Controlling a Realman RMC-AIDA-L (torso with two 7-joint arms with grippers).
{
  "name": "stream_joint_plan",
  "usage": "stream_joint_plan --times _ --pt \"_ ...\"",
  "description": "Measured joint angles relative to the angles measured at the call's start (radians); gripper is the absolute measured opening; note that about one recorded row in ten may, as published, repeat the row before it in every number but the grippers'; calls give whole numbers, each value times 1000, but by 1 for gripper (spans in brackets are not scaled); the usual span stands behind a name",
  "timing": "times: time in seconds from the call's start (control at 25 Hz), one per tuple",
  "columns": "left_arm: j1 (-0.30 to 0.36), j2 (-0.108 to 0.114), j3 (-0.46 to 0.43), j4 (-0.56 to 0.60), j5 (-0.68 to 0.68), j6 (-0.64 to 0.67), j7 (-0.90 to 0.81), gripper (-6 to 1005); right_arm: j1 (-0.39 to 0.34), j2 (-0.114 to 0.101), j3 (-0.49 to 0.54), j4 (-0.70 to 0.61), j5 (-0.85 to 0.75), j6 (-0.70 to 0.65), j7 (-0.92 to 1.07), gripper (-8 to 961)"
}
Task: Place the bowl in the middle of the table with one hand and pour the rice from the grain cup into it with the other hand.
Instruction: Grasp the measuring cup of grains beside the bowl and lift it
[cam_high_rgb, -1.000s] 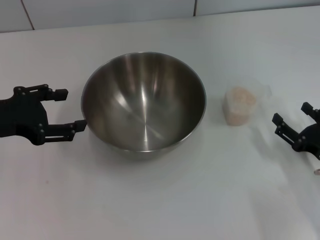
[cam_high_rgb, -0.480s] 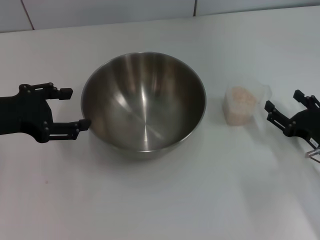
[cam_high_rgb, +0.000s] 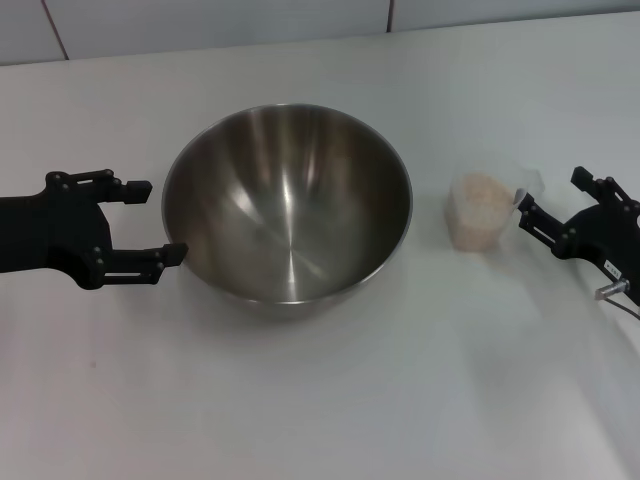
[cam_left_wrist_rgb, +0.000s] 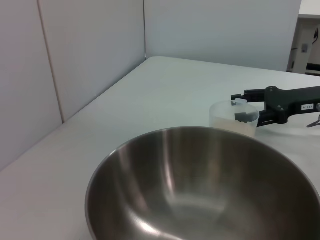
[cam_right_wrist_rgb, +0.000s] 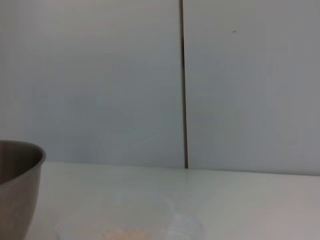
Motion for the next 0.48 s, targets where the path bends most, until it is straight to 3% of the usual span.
stream_joint_plan --times 0.48 --pt "2 0 0 -6 8 0 0 827 23 0 3 0 9 -11 -1 840"
